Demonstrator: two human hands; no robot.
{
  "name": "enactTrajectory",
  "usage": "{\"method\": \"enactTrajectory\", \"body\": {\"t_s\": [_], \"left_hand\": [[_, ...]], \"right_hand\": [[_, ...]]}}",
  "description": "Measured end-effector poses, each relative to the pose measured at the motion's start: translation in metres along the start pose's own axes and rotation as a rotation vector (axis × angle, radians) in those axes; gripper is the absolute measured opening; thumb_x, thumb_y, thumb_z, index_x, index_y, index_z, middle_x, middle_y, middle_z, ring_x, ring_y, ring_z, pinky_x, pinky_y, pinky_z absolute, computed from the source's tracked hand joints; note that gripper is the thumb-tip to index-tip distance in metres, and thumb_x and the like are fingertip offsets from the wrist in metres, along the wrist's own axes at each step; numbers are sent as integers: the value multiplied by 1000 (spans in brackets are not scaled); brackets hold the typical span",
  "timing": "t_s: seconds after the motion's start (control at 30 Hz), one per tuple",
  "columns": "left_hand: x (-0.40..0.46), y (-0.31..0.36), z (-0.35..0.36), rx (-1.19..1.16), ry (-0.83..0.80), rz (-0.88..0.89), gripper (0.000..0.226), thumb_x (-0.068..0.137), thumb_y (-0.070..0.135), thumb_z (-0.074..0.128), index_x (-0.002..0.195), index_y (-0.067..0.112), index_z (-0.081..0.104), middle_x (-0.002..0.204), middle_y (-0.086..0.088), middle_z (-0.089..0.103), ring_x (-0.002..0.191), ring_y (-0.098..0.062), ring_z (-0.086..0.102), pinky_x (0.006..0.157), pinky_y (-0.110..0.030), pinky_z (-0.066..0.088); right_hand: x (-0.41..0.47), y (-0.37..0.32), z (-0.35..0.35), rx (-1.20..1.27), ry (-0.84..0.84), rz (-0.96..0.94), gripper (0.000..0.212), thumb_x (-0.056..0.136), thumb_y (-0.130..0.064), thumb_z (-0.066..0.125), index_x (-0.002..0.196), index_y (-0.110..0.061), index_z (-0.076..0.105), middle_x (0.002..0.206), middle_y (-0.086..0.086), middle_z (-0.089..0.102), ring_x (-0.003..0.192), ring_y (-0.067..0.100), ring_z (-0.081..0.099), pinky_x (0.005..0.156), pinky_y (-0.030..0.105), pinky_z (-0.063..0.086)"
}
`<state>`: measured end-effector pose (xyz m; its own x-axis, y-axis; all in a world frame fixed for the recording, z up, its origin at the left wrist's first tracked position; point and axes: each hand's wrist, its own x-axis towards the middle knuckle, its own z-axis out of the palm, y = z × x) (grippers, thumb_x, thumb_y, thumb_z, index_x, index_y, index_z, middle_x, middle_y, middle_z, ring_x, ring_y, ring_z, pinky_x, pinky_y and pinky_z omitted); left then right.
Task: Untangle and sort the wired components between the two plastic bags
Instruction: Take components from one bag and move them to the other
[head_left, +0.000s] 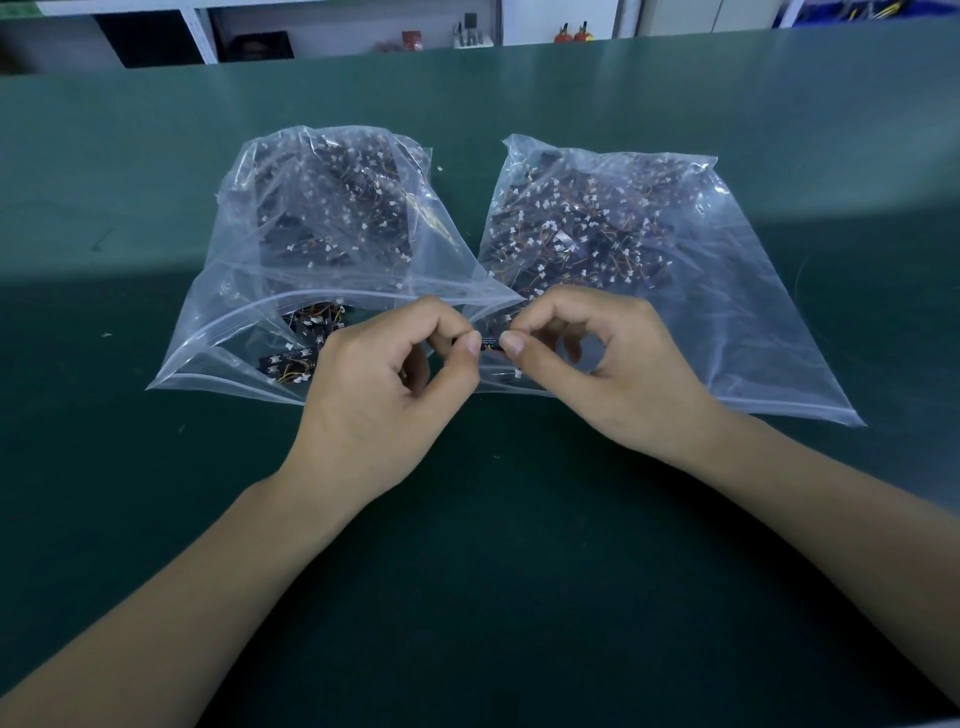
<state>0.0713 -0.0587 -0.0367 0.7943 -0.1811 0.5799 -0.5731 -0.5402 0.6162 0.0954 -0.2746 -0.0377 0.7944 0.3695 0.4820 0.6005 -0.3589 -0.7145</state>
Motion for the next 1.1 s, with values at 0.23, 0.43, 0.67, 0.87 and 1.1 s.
{"method": "enactTrajectory", "body": {"t_s": [0.23,0.43,0.67,0.87,1.1], "left_hand": [[0,1,1,-2,-5,2,16,96,13,68,82,19,65,68,21,55,53,-15,47,55,-18,35],[0,1,-1,0,-11,-5,15,95,12,68,81,18,65,68,20,55,53,-14,47,56,-17,35],[2,1,-7,43,46,-9,13,88,14,62,76,14,63,65,8,56,57,-19,51,56,-27,40],[3,-1,-10,200,48,59,10,86,14,64,76,16,63,69,14,54,59,-17,51,57,-38,43],[2,-9,-6,259,-3,142,12,100,29,72,93,23,79,83,20,53,64,1,48,61,-25,38]], "right_hand": [[0,2,0,-2,0,-10,12,99,-14,74,89,-8,75,79,-7,69,71,19,62,66,42,50],[1,2,0,-19,-12,-27,11,99,-14,75,90,-8,76,80,-7,70,72,19,62,65,36,50],[1,2,-8,-238,-117,-80,23,89,-18,81,110,-18,73,98,-10,69,82,17,63,79,37,53],[3,5,-9,-359,-138,-74,32,80,-7,74,109,-21,68,97,-13,63,84,16,59,82,41,53],[3,6,-10,-311,-11,-57,28,84,-4,70,104,-22,70,96,-12,67,83,20,64,75,47,57]]}}
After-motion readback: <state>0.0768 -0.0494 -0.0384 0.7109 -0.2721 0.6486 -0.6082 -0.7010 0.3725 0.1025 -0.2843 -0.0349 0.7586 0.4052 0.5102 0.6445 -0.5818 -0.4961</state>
